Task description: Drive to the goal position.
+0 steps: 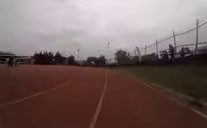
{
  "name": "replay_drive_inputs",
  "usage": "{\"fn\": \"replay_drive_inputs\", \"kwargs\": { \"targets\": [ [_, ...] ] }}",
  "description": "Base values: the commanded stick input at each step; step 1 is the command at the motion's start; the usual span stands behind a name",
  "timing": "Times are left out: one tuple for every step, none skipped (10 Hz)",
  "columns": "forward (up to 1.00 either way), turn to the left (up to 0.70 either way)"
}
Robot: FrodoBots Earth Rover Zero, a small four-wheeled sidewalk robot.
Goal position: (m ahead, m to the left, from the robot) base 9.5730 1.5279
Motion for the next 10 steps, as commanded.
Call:
{"fn": "replay_drive_inputs", "kwargs": {
  "targets": [
    [0.70, 0.00],
    [0.70, 0.00],
    [0.70, 0.00],
    [0.70, 0.00],
    [0.70, -0.08],
    [0.70, -0.30],
    [0.70, -0.21],
    [0.70, -0.03],
    [0.70, 0.00],
    [0.70, 0.00]
  ]
}}
